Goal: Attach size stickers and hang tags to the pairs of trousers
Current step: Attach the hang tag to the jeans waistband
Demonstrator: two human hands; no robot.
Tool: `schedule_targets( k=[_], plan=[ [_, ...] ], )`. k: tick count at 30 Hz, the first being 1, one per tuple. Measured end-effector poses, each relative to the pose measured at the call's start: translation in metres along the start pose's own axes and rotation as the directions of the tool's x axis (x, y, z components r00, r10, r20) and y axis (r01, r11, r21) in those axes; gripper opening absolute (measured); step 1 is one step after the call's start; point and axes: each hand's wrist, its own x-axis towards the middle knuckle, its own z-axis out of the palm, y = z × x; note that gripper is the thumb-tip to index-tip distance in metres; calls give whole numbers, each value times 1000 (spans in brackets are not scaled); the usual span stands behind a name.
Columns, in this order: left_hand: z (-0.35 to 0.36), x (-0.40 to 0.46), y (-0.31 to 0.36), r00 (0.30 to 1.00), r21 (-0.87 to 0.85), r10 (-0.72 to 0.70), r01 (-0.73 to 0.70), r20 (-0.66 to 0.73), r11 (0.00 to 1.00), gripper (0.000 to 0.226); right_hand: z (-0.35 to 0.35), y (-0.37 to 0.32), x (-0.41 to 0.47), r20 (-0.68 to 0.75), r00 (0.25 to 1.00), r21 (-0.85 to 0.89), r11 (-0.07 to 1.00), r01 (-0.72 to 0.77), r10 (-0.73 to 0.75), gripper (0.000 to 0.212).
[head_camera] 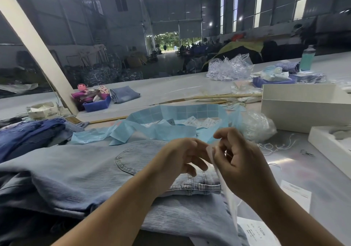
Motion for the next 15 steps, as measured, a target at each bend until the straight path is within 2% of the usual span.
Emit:
schedule_targets(
  k=[2,8,12,15],
  plan=[
    [1,1,0,1000,-19,-5,5,-8,1000,30,1,0,0,-5,1000,-5,1000,-7,7,19],
    [2,5,-5,997,100,-2,9,-75,995,21,5,1,-3,-1,1000,39,999,-2,2,23],
    [4,4,-7,998,99,-21,26,-51,995,31,8,4,-7,-32,999,-9,1000,6,-7,17],
    [3,2,-6,1000,165,-10,14,-28,986,33,9,5,-8,-65,998,-36,999,-3,1,12]
  ],
)
